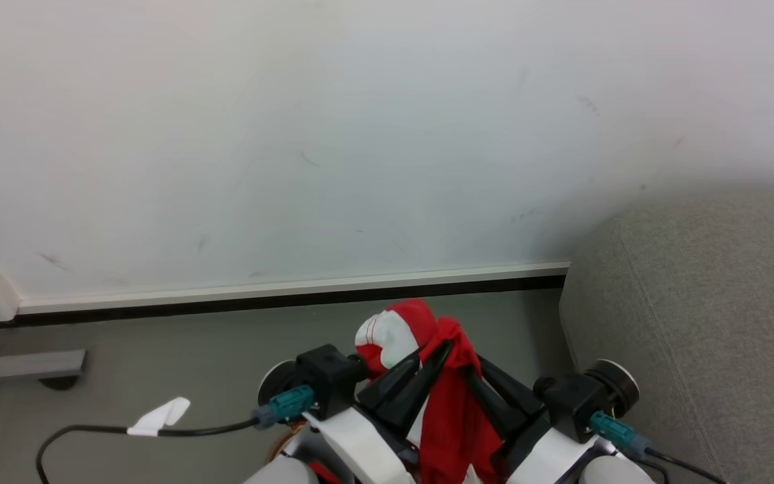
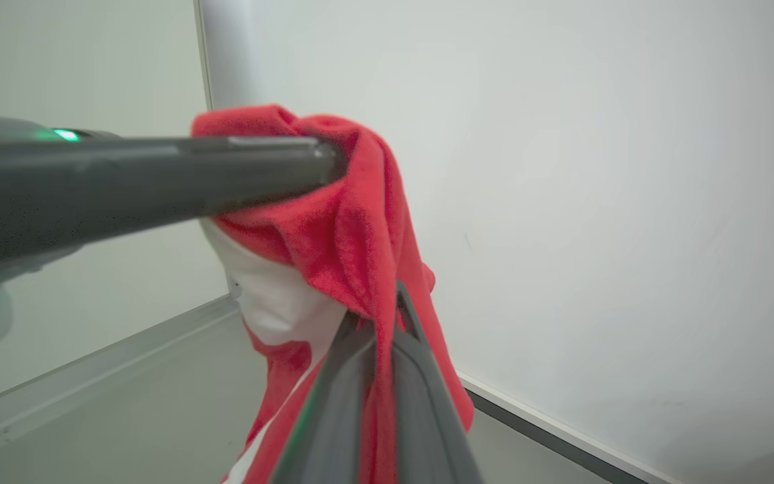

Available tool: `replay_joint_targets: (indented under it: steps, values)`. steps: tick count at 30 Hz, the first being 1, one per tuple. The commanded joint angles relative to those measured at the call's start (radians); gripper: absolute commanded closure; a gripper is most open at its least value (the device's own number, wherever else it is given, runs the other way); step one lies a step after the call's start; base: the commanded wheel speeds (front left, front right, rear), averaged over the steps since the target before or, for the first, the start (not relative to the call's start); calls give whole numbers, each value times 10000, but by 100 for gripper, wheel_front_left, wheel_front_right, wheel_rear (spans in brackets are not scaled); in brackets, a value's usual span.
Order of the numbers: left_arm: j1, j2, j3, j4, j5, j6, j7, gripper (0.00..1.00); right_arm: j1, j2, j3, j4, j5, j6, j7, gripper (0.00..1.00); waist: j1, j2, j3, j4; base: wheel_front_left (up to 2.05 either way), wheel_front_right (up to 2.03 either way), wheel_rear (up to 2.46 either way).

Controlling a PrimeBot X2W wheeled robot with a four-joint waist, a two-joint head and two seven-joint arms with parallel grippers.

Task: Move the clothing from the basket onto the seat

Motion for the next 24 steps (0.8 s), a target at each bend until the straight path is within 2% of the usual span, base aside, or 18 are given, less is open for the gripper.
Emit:
replay_joint_targets:
  steps: [1,2,3,4,5,11,24]
  values:
    - [82,64,30,54,-2,28,-61,100,-201,-92,-74,-88,78,-21,-28,100,-1,0,21,-71,0,0,0]
    - [87,76,51,94,28,71,-104,83,-198,-138,-107,-128,91,-21,-28,100,-1,0,32,-115,0,0,0]
    - [105,94,80,144,53,106,-175,56,-191,-169,-153,-180,129,-21,-28,100,-1,0,43,-180,0,0,0]
    - [115,116,77,184,95,132,-187,18,-190,-214,-222,-239,153,-21,-28,100,-1,0,54,-241,0,0,0]
    - [129,128,84,237,118,163,-232,0,-196,-288,-289,-313,154,-21,-28,100,-1,0,68,-314,0,0,0]
    - [165,180,111,454,210,282,-377,0,-61,-693,-992,-748,20,-21,-28,100,-1,0,227,-1051,0,0,0]
    - [-134,22,-50,747,298,205,-619,0,348,-1435,-2325,-1667,-347,-21,-27,100,-1,0,755,-3576,0,0,0]
